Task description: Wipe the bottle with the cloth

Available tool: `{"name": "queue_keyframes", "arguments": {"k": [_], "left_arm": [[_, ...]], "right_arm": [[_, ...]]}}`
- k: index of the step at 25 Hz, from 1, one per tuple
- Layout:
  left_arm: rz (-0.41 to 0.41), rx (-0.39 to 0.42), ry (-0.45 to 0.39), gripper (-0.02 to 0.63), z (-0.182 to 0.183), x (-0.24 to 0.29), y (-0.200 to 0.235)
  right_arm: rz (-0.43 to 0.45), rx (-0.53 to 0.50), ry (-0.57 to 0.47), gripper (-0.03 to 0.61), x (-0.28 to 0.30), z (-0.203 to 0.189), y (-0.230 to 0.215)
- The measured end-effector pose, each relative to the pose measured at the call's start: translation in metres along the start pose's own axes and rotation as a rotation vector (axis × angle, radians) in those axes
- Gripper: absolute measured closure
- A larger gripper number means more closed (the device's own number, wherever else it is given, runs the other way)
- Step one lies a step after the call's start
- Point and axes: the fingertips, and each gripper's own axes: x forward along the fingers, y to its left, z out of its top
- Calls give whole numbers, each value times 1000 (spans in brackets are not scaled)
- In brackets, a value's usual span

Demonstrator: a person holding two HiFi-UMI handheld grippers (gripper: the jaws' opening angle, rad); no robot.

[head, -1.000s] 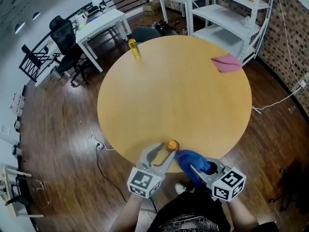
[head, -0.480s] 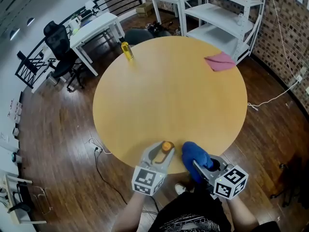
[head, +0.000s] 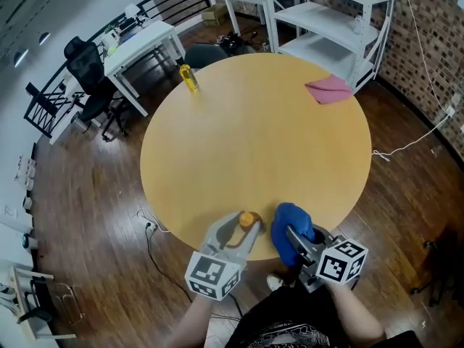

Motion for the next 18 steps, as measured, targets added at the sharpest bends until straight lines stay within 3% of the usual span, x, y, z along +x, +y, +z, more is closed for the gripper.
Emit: {"name": "queue_keyframes", "arguments": {"k": [5, 9, 15, 18], "left_arm": [[-18, 37, -27, 463, 33, -13, -12], [-38, 15, -56, 463, 55, -20, -20], [-65, 46, -72, 463, 71, -29, -30], [-63, 74, -57, 463, 66, -27, -31]], "right_arm": [[66, 346, -59, 495, 35, -5, -24], [239, 573, -80, 496, 60, -16, -16], [379, 824, -77, 499, 82, -32, -9], [418, 890, -87, 499, 92, -24, -9]]}}
